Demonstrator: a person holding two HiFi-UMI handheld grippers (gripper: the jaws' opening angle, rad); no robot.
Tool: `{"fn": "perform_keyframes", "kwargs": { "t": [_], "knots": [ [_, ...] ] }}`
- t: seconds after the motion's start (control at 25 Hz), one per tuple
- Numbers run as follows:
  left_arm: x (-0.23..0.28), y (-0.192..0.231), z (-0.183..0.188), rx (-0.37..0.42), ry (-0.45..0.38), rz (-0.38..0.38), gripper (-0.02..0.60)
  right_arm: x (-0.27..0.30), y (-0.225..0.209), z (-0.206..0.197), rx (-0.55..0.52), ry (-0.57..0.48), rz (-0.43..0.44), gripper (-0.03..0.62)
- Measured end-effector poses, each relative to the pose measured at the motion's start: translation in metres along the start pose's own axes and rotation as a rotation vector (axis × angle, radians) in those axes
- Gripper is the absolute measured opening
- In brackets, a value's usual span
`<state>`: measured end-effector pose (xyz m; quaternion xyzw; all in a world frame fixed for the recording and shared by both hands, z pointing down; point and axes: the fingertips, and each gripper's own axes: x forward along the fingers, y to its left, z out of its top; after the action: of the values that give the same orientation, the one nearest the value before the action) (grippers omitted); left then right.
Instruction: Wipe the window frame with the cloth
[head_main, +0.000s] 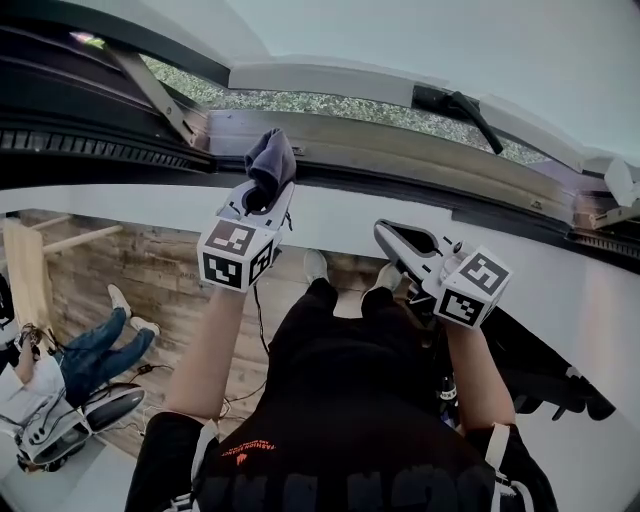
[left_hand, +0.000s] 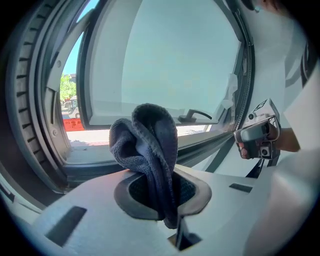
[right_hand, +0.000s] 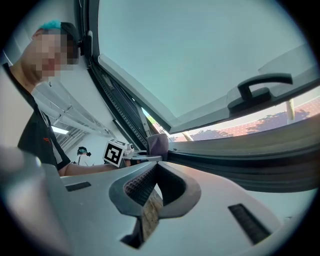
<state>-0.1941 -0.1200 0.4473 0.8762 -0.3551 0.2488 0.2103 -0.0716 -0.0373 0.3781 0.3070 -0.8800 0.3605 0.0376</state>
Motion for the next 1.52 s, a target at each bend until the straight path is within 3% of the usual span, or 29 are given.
{"fn": "perform_keyframes", "kwargs": {
  "t": [0.76, 1.52],
  "knots": [
    [0.049, -0.097, 0.018, 0.085, 0.029, -0.157, 0.055, -0.066, -0.020, -0.002, 0.022, -0.082, -0.070, 0.006],
    [0.101, -0.198, 0.037, 0.152, 0.054, -0.291, 0.054, -0.164, -0.050, -0.014, 0.055, -0.178, -0.195, 0.005]
  ]
}}
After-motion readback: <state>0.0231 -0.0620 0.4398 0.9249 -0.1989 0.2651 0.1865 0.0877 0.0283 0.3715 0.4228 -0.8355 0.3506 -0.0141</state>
